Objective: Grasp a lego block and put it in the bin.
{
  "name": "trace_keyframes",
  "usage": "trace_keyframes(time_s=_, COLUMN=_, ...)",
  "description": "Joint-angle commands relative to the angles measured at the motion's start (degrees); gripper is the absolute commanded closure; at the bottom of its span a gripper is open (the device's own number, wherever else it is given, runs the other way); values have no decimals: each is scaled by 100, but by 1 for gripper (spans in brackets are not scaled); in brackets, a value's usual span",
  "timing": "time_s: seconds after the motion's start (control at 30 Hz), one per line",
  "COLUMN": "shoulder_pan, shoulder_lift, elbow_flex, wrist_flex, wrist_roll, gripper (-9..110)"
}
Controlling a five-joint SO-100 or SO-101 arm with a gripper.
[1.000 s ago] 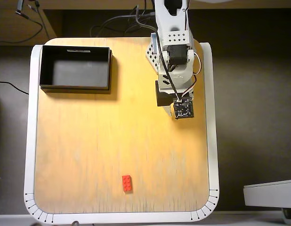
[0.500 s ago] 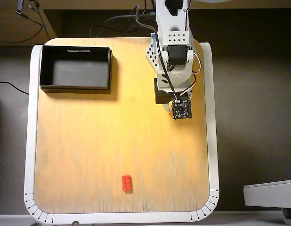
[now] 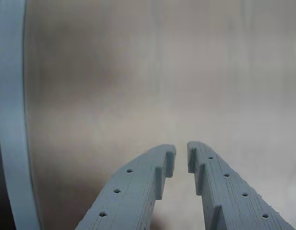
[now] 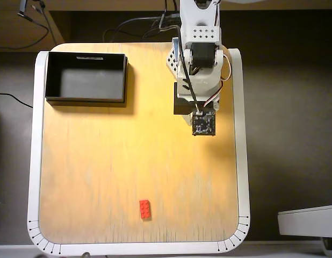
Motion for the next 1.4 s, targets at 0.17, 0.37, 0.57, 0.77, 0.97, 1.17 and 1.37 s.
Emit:
trace_keyframes(time_s=0.17, shoulder_pan=501, shoulder_lift=-1213, elbow_flex=-1591, wrist_flex=-264, wrist_roll=448, gripper=98)
trace_keyframes(time_s=0.37, shoulder_pan=809, shoulder_lift=-2021, elbow_flex=-1811, wrist_flex=-932, wrist_roll=712, gripper=97)
trace_keyframes(time_s=0.57, shoulder_pan=1037, shoulder_lift=-3155, elbow_flex=-2558, wrist_flex=-1037, wrist_roll=615, gripper=97)
trace_keyframes(time_s=0.77, shoulder_pan=1099, shoulder_lift=-3604, elbow_flex=-2672, wrist_flex=-1283, wrist_roll=598, gripper=97)
trace_keyframes(time_s=0.97, shoulder_pan=1178, shoulder_lift=-4465, elbow_flex=-3349, wrist_flex=-1327, wrist_roll=510, gripper=97)
trace_keyframes(time_s=1.17, shoulder_pan=1266, shoulder_lift=-4975, elbow_flex=-3700, wrist_flex=-1441, wrist_roll=554, gripper=97)
trace_keyframes(time_s=1.37, shoulder_pan=1380, shoulder_lift=-5273, elbow_flex=-3753, wrist_flex=-1837, wrist_roll=589, gripper=96)
